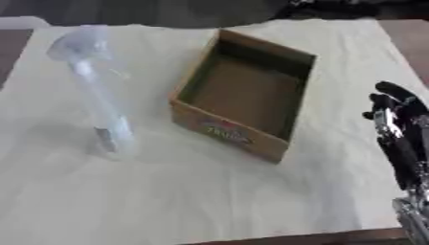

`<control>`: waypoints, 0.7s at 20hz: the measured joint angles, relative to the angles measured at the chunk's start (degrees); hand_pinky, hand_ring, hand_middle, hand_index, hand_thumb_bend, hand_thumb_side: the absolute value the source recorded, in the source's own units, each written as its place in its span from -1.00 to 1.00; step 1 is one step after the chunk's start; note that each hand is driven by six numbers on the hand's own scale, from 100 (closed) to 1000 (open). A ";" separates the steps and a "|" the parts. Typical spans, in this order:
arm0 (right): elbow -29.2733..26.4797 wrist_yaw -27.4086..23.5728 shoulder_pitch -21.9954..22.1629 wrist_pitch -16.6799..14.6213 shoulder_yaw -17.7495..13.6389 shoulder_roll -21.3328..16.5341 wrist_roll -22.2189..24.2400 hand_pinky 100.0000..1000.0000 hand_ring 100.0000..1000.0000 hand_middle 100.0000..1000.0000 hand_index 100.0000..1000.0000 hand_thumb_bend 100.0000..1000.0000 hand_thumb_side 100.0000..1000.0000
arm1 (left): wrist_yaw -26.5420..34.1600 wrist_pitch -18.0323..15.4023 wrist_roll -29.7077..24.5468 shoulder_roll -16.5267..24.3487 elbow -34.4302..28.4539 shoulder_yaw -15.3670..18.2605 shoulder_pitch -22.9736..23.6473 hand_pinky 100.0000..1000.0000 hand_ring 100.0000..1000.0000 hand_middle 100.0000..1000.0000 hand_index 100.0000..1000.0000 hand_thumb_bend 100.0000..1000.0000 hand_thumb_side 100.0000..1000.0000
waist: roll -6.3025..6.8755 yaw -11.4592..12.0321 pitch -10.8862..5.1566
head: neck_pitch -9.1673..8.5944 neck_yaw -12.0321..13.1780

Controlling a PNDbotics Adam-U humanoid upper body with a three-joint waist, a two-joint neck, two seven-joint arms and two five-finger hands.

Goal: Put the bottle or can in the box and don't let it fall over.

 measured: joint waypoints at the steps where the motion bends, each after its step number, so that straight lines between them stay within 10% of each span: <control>1: 0.00 -0.02 -0.02 0.04 0.01 0.00 0.10 0.30 0.60 0.56 0.60 -1.00 0.13 | 0.01 0.09 -0.58 0.06 0.42 -0.35 -0.69 0.90 0.54 0.81 0.79 -0.92 0.15 | 0.02 -0.06 -0.02 | 0.00 0.01; 14: 0.00 -1.00 -0.53 0.32 0.38 0.00 0.75 0.30 0.61 0.56 0.60 -1.00 0.13 | -0.93 0.10 -5.70 -2.90 6.73 -4.06 -7.32 0.92 0.56 0.85 0.83 -0.89 0.22 | 0.14 -0.63 -0.68 | -0.54 0.34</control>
